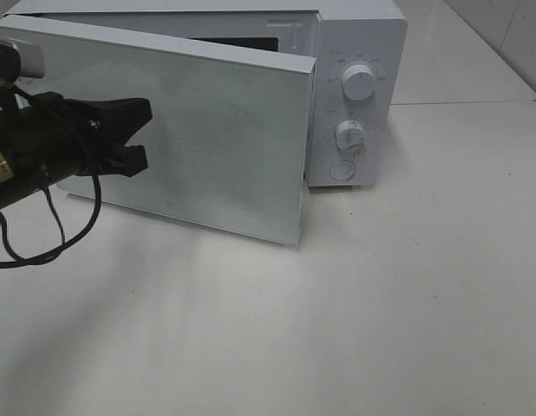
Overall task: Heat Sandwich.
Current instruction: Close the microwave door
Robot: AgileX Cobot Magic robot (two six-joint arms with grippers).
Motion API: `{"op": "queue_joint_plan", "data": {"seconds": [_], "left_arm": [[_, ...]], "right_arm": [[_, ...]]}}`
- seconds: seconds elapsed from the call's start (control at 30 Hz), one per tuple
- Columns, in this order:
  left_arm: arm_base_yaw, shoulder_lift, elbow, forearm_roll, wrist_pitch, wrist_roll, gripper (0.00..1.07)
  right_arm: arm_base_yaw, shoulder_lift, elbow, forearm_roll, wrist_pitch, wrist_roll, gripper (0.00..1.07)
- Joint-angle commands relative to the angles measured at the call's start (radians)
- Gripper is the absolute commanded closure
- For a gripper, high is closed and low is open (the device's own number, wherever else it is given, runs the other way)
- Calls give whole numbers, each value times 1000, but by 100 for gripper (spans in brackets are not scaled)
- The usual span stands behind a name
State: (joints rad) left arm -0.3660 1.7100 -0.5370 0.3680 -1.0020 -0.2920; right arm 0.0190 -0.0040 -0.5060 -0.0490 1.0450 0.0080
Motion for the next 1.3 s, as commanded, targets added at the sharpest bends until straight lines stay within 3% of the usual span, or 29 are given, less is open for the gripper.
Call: {"op": "queue_joint_plan", "data": {"seconds": [0.03, 0.43, 0.8, 1.3], "left_arm": [[-54, 37, -50, -44, -4, 1, 107], [-146, 139, -182, -73, 17, 1, 107], [-219, 220, -362, -176, 122, 2, 107], [-232, 311, -492, -245, 146, 2, 107]], "right_arm": [[-5, -27, 0, 5, -9, 3, 32], [-5, -27, 0, 5, -9, 3, 32], [-5, -27, 0, 5, -9, 3, 32], [-5, -27, 0, 5, -9, 3, 32]]}}
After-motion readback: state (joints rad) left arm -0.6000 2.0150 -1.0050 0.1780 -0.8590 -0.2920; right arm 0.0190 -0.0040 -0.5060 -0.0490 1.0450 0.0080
